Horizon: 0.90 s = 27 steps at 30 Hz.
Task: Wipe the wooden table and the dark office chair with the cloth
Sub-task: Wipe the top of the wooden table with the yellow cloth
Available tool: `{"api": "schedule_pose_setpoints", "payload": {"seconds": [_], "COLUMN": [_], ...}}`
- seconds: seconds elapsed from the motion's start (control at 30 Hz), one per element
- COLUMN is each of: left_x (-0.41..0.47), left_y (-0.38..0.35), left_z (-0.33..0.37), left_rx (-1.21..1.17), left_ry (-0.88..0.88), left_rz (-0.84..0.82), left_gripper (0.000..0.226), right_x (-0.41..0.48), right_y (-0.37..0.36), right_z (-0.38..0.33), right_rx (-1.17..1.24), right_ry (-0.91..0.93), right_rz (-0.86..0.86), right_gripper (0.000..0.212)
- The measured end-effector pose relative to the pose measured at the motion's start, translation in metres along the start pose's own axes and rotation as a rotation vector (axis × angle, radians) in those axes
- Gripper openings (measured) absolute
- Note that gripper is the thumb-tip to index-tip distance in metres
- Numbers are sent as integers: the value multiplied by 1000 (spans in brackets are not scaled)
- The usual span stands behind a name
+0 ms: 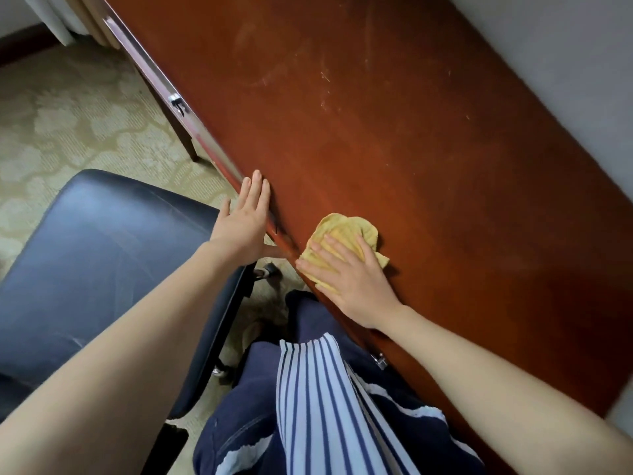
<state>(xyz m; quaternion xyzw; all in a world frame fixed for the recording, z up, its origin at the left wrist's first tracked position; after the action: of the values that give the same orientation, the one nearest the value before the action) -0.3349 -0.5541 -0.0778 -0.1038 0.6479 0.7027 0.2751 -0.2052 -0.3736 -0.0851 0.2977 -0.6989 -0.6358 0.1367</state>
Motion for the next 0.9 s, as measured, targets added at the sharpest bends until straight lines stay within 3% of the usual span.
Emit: {"api": "schedule_pose_setpoints", "payload": {"seconds": [0.3, 0.43, 0.53, 0.63, 0.77, 0.9], "left_x": [-5, -17, -27, -31, -25, -21], "left_y": [4, 1, -7, -9, -4, 2], "left_z": [14, 35, 49, 53, 52, 56], "left_rx": [26, 64, 103, 103, 122, 167], "left_ry": [92, 74, 26, 15, 23, 32], "left_rz": [20, 50, 43, -4, -64, -29], "left_gripper": [129, 125, 123, 121, 119, 110], "right_x": [-109, -106, -89, -66, -39, -17], "right_y": [-20, -12, -1, 7, 8, 4], "right_z": [-14, 4, 24, 46, 68, 48], "right_rx": [-124, -134, -100, -43, 98, 132], "right_ry": [183, 341, 330, 126, -327, -621], "right_rz": [-71, -111, -123, -94, -13, 53], "right_gripper": [52, 49, 48, 48, 50, 49]}}
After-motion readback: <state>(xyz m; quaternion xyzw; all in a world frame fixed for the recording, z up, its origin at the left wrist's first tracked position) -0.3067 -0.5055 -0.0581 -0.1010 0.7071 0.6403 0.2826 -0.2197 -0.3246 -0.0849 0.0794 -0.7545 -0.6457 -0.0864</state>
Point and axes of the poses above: each hand's wrist, its own x-axis towards the middle knuckle, its own y-axis out of the back of the hand, z = x × y, the point moved 2 cm from there along x, towards the middle knuckle, and after that the axes turned 14 degrees about y, right-handed, at the moved point
